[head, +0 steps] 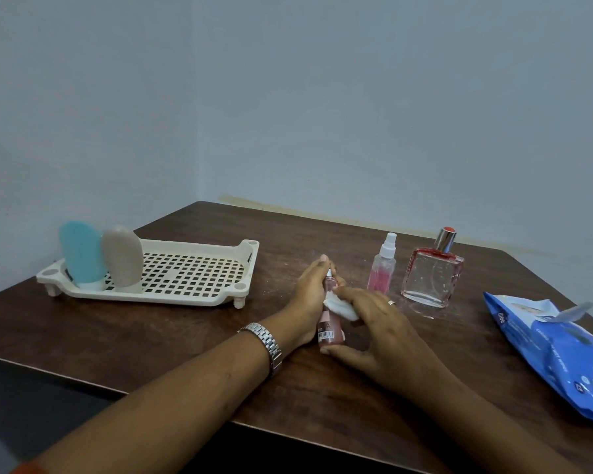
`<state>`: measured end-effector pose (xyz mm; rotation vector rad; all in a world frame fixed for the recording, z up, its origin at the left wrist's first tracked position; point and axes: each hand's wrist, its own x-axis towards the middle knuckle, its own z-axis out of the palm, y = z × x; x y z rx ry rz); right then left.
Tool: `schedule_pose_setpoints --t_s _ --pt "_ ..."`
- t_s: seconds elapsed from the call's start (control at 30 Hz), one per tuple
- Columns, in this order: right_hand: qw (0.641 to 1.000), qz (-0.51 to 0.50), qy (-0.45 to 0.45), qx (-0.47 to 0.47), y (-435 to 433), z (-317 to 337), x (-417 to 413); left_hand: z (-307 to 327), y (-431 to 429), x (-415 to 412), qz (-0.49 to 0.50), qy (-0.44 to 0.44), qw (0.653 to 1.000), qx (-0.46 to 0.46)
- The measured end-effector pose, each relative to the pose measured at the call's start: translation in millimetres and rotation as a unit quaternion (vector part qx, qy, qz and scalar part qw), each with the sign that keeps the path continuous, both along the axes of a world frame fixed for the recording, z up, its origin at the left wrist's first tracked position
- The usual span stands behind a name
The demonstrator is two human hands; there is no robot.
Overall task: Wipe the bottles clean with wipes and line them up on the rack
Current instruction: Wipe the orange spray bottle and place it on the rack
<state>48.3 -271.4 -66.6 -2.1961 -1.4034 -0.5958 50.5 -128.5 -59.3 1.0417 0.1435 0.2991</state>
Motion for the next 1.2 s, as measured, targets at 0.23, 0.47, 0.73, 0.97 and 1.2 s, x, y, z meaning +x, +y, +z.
schedule_pose_setpoints --t_s 0.23,0.47,0.73,0.97,1.2 --pt "0.999 0.031 -0.022 0.008 1.7 1.7 -0.8 1.2 -1.6 -2.6 -0.003 -0.024 0.999 0.027" --pt "1.000 0.016 -0.020 0.001 2.4 -3.2 2.6 -2.4 -1.3 -2.1 0.004 -0.023 0.998 0.063" --pt "0.999 0.033 -0.036 0.011 2.7 -1.6 1.0 -0.5 -1.0 -1.8 -0.003 -0.028 0.999 0.024" --pt "0.996 0.035 -0.082 0.008 1.8 -1.0 -4.6 -0.7 1.4 -1.4 -0.009 -0.016 1.000 0.025" --pt "0.999 0.016 -0.043 0.001 2.2 -2.8 0.4 -1.7 -0.2 -2.5 -0.013 -0.023 0.999 0.035"
